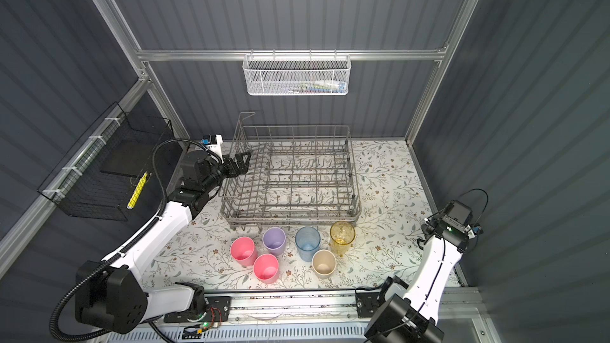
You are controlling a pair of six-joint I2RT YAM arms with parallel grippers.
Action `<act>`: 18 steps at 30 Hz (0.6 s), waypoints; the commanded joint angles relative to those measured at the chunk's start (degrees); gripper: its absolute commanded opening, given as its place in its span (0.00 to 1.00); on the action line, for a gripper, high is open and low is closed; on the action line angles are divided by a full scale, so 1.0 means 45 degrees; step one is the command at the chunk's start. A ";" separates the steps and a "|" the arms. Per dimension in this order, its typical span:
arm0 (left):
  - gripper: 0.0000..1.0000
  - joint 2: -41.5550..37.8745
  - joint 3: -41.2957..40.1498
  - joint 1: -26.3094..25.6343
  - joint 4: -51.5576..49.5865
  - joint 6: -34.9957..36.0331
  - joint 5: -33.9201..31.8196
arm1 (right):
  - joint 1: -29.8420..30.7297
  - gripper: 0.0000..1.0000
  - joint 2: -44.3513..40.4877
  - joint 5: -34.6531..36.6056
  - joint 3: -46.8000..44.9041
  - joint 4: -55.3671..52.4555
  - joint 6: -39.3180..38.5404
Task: Load cups into a dish rack
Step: Pick up the cup from the bottom-right of the table.
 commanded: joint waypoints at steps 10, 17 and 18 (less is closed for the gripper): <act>1.00 -0.0038 -0.0102 -0.0055 0.0127 -0.0154 0.0241 | -0.0050 0.33 -0.0243 -0.0051 -0.0472 0.0109 0.0212; 1.00 -0.0145 -0.0126 -0.0057 0.0085 -0.0108 0.0170 | -0.0053 0.15 -0.0455 -0.0334 -0.0473 0.0153 0.0222; 1.00 -0.0155 -0.0119 -0.0055 0.0069 -0.0091 0.0151 | -0.0040 0.11 -0.0510 -0.0380 -0.0463 0.0167 0.0184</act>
